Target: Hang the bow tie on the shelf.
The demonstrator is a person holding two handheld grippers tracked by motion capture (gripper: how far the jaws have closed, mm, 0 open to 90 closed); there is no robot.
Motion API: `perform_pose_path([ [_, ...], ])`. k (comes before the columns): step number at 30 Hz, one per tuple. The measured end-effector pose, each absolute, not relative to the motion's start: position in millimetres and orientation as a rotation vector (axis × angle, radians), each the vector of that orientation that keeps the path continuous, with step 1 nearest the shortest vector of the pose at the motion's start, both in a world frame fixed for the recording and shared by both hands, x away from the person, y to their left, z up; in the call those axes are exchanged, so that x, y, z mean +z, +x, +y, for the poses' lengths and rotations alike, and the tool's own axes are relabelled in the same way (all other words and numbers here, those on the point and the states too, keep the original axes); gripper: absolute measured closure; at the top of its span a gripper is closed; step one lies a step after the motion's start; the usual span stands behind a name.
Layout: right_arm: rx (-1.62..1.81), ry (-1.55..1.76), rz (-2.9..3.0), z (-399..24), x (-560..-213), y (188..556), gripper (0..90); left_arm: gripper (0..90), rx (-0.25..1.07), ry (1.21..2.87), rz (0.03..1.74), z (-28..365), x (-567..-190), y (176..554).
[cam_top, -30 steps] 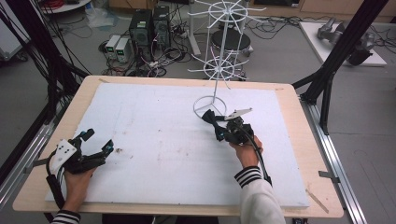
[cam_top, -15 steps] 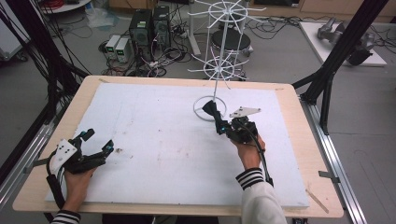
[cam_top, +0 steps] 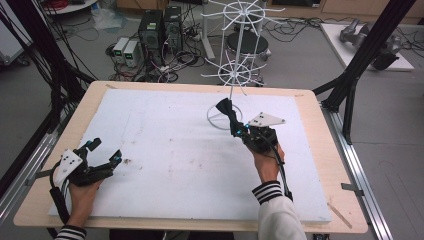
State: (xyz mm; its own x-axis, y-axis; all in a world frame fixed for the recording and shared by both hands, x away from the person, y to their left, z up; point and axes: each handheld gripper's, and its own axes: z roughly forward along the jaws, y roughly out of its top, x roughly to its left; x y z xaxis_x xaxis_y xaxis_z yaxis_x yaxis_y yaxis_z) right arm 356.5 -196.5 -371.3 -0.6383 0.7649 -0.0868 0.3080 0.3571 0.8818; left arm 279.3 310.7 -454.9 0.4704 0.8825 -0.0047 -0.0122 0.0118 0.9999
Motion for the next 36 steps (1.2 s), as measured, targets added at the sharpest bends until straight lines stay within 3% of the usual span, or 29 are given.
perform_pose_path([
  [36,1.478,0.742,2.017,-187,-339,339,84.7,13.6,0.843,1.385,0.838,311,-455,280],
])
